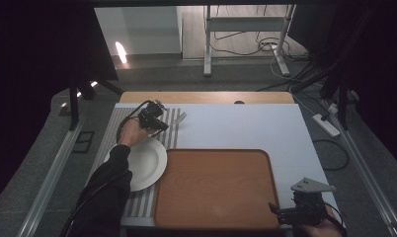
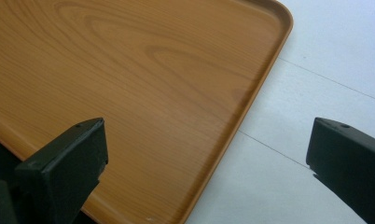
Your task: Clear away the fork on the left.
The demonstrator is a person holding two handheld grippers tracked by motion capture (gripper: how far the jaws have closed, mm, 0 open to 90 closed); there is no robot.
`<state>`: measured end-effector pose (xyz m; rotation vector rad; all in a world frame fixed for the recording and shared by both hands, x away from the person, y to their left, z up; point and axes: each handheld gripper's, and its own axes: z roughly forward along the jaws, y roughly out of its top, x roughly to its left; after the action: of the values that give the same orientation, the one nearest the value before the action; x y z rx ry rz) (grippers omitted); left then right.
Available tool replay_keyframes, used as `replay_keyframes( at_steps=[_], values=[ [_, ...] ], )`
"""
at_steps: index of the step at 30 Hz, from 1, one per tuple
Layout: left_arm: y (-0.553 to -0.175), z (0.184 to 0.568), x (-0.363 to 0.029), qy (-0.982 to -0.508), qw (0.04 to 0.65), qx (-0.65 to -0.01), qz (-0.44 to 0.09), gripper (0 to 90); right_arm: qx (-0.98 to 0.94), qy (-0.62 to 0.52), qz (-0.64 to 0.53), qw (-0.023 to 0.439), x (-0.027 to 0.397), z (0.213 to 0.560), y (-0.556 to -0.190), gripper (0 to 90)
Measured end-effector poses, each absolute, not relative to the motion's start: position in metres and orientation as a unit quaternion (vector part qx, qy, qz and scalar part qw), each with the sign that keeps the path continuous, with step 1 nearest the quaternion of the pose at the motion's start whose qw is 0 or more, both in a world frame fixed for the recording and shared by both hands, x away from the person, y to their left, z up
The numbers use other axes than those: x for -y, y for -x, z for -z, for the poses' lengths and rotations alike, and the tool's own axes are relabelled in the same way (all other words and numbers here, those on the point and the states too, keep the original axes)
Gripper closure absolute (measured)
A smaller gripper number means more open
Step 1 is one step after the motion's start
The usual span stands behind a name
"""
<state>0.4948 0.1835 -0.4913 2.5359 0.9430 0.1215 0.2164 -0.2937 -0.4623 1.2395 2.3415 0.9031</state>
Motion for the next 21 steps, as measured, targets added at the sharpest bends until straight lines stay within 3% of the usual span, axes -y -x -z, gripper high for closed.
replay_keyframes(
  at_steps=[21],
  values=[
    [-0.471,0.487,-0.121,-0.921,0.224,-0.319,-0.024,85.7,-0.825,-0.434,-0.318,0.171,0.294,0.462,-0.216,0.0]
  ],
)
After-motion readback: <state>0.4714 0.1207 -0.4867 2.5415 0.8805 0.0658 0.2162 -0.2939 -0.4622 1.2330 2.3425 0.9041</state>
